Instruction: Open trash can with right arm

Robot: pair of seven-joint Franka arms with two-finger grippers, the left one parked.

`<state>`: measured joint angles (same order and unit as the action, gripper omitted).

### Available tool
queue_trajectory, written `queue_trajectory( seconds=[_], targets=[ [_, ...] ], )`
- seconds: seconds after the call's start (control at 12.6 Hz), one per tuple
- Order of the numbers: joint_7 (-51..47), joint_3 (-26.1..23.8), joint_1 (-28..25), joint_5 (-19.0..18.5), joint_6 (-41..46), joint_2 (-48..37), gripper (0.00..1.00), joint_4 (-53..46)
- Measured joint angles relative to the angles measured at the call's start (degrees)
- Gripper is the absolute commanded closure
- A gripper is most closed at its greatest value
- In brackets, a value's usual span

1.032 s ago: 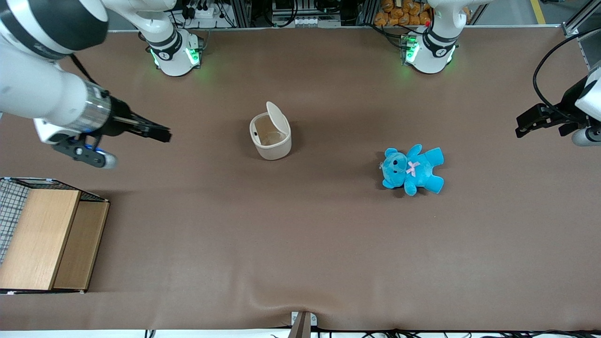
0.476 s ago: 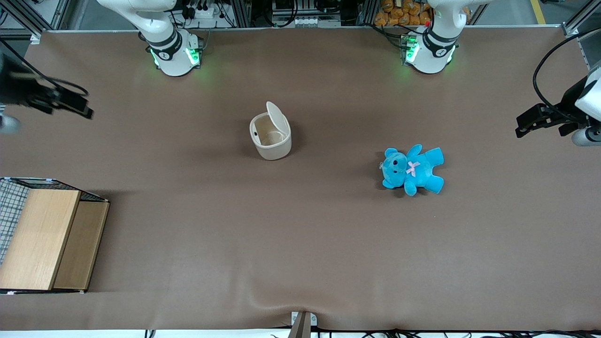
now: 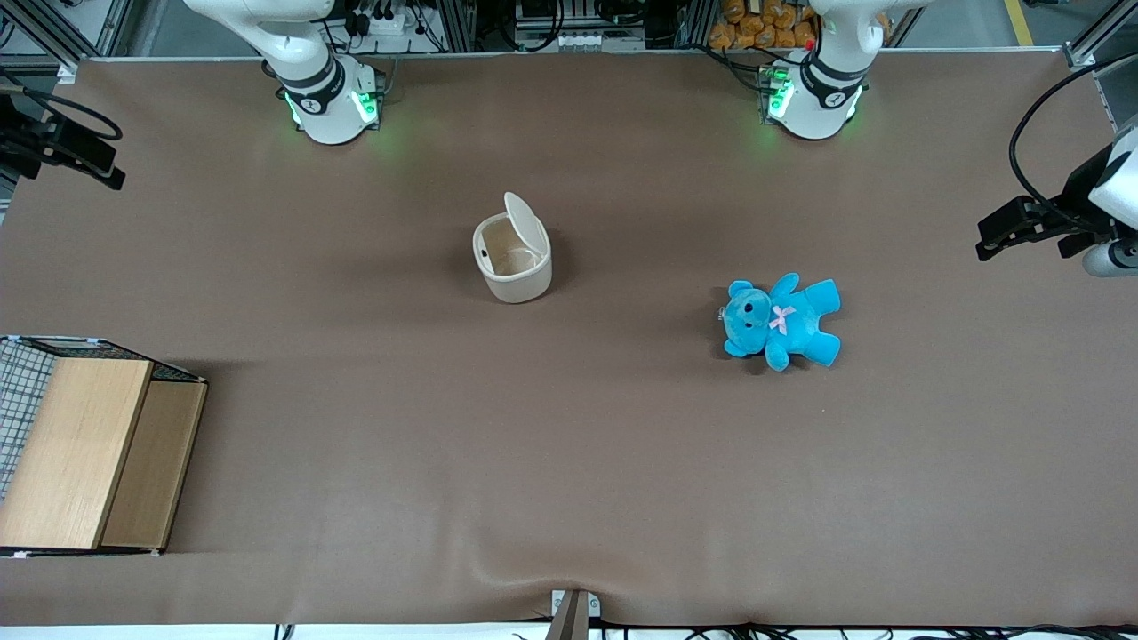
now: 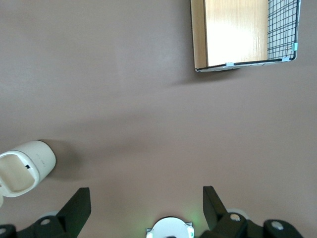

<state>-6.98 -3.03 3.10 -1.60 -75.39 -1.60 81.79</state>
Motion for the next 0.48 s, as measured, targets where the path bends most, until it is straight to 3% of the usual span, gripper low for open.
queue_trajectory(
  seconds=[0.48],
  targets=[
    [8.0,4.4,0.0,-0.1,-4.0,0.3,0.0,2.6]
  ],
)
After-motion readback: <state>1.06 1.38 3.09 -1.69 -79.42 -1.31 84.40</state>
